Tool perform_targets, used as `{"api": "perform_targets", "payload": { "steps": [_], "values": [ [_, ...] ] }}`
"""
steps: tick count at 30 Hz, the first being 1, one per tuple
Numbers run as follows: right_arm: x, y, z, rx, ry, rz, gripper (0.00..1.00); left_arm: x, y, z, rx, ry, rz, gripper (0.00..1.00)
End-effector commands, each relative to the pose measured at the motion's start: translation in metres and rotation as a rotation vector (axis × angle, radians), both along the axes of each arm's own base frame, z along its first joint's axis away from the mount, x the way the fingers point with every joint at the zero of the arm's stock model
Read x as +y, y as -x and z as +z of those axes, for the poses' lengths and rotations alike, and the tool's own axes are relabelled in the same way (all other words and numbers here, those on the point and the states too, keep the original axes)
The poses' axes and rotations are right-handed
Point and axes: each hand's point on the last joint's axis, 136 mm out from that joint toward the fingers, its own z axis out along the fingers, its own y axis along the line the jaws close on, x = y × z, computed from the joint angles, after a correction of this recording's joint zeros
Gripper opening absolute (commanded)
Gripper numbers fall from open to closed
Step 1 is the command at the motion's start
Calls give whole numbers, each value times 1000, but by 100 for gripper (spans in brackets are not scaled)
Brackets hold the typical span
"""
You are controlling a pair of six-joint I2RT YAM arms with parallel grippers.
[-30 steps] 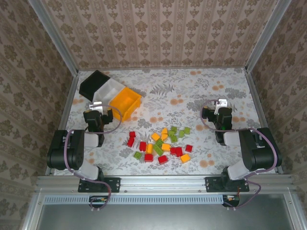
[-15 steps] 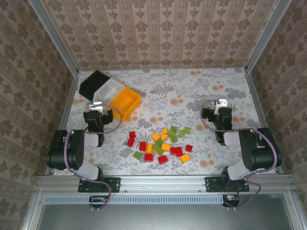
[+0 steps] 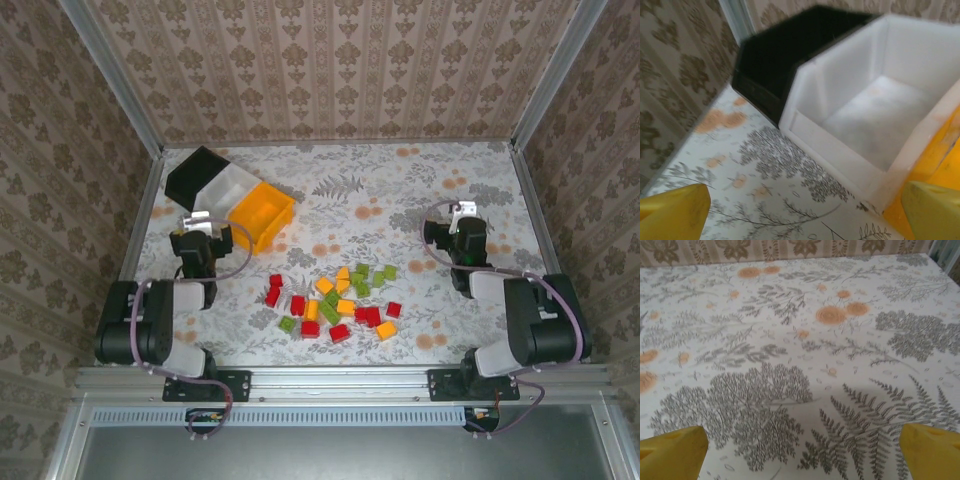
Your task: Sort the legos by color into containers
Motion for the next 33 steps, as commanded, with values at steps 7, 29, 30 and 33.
{"api": "perform_targets", "payload": {
  "steps": [7, 29, 30, 33],
  "values": [
    [-8, 10, 33, 73, 11, -195, 100, 24, 24, 75, -113, 142, 190, 100],
    [202, 9, 18, 441, -550, -36, 100, 0, 28, 148, -246, 899, -9, 100],
    [222, 9, 16, 458, -571, -32, 100, 0, 29, 147, -226, 891, -1, 100],
    [275, 5, 12, 484, -619, -15, 100, -2, 34, 142, -153, 859, 23, 100]
  ]
}}
